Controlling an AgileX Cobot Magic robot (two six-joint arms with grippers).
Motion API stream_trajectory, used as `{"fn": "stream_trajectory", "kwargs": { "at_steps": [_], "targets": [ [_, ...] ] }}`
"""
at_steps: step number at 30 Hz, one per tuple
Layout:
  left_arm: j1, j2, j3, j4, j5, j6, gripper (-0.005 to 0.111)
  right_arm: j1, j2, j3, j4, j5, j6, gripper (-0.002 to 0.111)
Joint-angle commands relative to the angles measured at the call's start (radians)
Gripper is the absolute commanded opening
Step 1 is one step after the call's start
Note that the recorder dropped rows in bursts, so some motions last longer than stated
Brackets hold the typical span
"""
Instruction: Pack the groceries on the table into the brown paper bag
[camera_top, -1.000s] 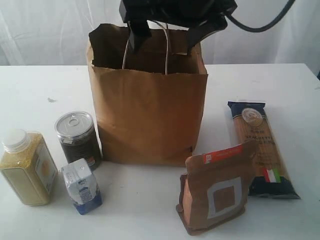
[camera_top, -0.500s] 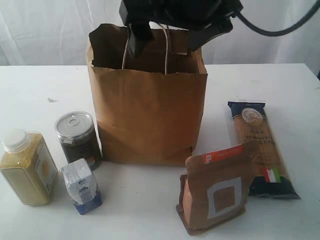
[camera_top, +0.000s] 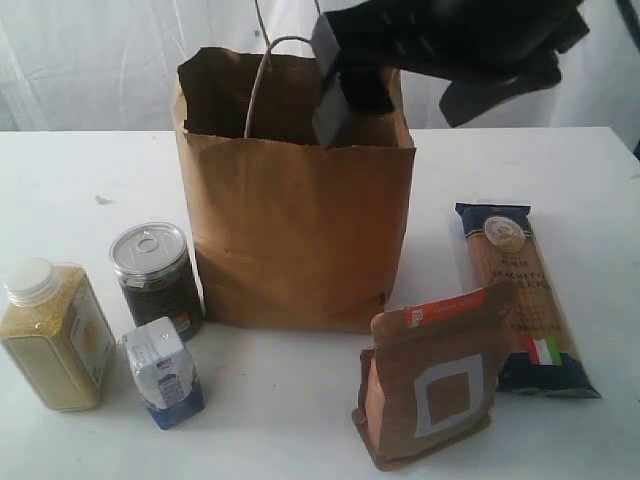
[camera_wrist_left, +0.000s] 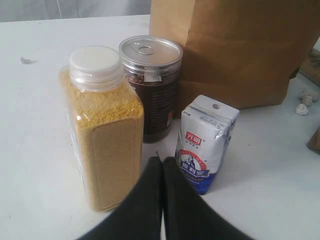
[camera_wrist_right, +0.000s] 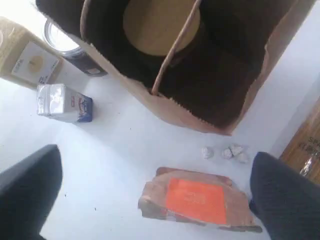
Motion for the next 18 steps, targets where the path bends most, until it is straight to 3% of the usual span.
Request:
{"fn": "stream_trajectory", "kwargs": {
  "at_steps": [1, 5, 9, 12, 18],
  "targets": [
    [0.003, -0.005, 0.003, -0.005, 0.004, 0.0, 0.0, 0.001, -0.089, 0.08, 0.01, -0.003, -0.011, 0.08],
    [0.003, -0.005, 0.003, -0.005, 0.004, 0.0, 0.0, 0.001, -0.183, 0.148, 0.041, -0.003, -0.011, 0.053],
    [0.003, -0.005, 0.003, -0.005, 0.004, 0.0, 0.0, 0.001, -0.275, 0.202, 0.049, -0.003, -0.011, 0.033],
    [0.003, -0.005, 0.003, -0.005, 0.004, 0.0, 0.0, 0.001, -0.333, 0.245, 0.038, -0.003, -0.006, 0.027],
    [0.003, -0.005, 0.003, -0.005, 0.004, 0.0, 0.0, 0.001, -0.413, 0.317, -0.005, -0.003, 0.023, 0.026]
  ]
}}
